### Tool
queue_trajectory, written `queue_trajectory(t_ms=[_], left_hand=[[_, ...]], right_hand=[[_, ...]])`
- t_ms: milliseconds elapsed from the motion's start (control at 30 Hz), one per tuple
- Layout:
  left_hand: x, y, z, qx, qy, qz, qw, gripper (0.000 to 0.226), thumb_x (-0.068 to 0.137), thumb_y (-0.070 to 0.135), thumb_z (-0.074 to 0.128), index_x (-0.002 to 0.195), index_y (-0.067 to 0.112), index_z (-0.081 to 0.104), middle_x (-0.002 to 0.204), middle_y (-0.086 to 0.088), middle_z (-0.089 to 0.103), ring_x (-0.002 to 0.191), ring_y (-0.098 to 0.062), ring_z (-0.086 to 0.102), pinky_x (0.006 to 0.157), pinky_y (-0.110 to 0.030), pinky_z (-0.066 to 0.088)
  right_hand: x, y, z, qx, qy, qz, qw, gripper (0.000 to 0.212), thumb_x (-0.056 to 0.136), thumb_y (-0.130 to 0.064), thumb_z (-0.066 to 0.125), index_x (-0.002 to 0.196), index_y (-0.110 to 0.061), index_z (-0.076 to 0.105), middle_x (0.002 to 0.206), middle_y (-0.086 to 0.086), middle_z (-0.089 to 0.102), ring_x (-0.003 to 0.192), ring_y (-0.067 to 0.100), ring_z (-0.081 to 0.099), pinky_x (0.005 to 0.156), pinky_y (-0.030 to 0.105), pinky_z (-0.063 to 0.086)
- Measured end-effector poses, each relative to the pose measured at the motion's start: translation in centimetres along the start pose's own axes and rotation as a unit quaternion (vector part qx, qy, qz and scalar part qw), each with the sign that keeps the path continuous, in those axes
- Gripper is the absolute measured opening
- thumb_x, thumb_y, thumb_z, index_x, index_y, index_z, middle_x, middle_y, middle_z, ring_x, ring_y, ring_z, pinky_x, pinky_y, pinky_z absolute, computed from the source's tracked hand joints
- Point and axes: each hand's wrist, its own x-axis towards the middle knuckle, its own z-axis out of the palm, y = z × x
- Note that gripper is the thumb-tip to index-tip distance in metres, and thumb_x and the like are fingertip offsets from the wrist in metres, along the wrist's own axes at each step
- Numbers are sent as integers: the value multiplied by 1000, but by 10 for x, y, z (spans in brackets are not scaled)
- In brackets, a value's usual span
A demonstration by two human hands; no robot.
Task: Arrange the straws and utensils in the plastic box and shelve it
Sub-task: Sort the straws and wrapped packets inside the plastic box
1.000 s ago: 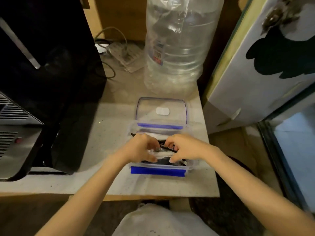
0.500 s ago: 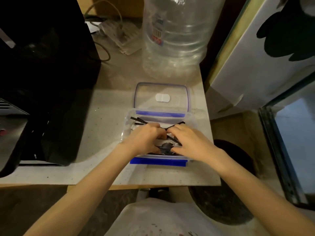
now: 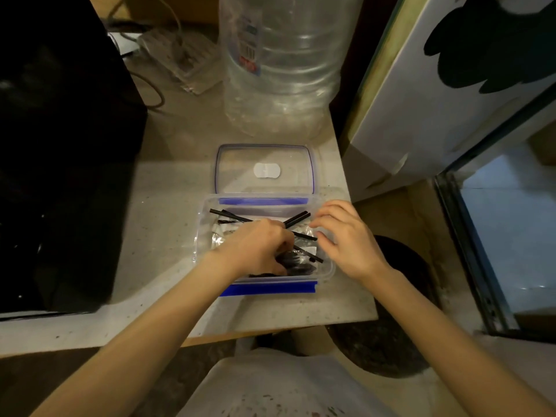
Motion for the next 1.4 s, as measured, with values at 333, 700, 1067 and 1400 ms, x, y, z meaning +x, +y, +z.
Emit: queue_trajectory(t_ms=[333,700,1067,1400], left_hand=[[20,18,15,3,51,86,995,39,78,31,67,117,27,62,122,3,60,104,-16,53,83,-30,47],[21,6,16,30,0,102,994,45,81,28,67,124,29,54,130,2,52,121,-16,43,99,-33,39],[13,-1,20,94,147,139,975,32,76,15,73,106,20,66,102,-1,70,95,-22,66,76,-34,52],[2,-21,14,56,205,47,976,46,63,24,84,104,14,66,96,-5,70,88,-24,65,72,-35,54]], right_hand=[[-1,-10,0,93,-6,183,979,63,87,-13,63,143,-12,33,139,5,44,125,19,46,96,25,42],[2,-8,4,125,-4,221,967,60,86,-14,64,140,-13,38,136,6,47,109,22,58,84,27,51],[1,-3,7,138,1,212,967,58,86,-14,64,139,-15,40,134,4,48,109,22,58,85,29,55],[-1,-4,4,131,-13,207,969,58,88,-16,62,141,-16,36,135,3,48,106,17,56,82,24,49]])
